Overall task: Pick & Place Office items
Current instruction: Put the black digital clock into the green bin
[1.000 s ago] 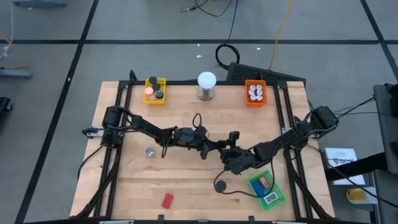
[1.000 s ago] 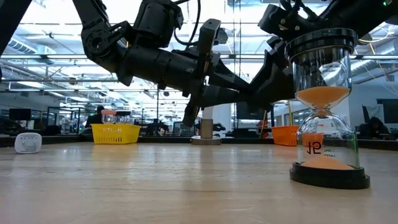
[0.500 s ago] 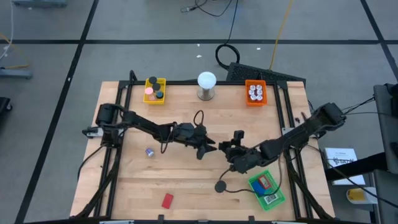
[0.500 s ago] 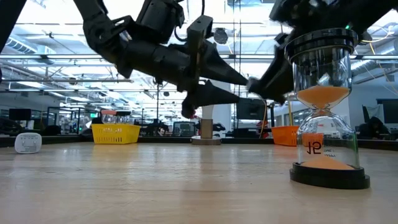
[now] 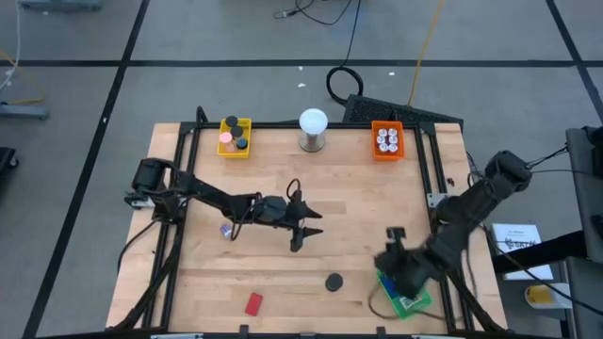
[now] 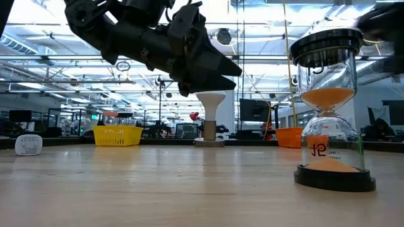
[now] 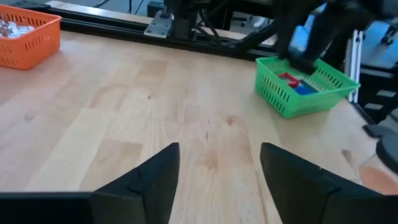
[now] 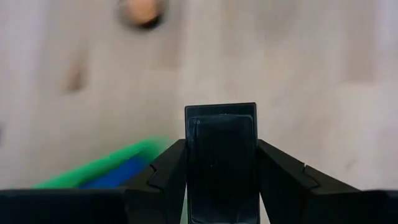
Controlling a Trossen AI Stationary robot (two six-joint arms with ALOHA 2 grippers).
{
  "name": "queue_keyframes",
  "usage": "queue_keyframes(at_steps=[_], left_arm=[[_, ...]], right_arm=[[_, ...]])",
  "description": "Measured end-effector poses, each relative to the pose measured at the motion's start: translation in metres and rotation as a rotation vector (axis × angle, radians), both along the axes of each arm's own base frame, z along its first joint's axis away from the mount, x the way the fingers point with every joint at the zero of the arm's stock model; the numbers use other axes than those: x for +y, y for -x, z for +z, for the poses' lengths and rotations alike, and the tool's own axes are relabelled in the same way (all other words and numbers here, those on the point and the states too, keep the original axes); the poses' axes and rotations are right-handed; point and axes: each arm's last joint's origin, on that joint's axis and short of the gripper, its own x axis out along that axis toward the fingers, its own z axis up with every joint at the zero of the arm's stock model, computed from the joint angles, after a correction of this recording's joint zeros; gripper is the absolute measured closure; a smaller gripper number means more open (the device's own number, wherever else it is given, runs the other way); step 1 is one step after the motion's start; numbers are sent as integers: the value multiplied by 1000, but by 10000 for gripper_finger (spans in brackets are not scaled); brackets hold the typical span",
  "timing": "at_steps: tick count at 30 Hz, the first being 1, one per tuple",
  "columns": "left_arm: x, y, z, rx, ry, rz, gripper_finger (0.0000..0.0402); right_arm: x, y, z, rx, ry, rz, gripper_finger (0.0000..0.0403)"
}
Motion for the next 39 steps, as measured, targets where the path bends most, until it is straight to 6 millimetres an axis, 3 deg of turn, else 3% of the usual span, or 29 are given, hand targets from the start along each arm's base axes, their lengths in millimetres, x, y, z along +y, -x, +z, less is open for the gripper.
queue_keyframes(at_steps=[7,11,24,39], left_arm=[[-8,2,-1,0,-33,11,223],[-8,2,-1,0,-34,9,244],[-8,3,-4,30,-40,9,264],[-7,3,-5,35,-63,19,264]], right_arm=[[51,43,-15,111,-102,18,252],[64,56,-26,188,-117,4,251],[79,56,-48,320,-146,6,234],[77,59,-47,403,-180,-82,183]])
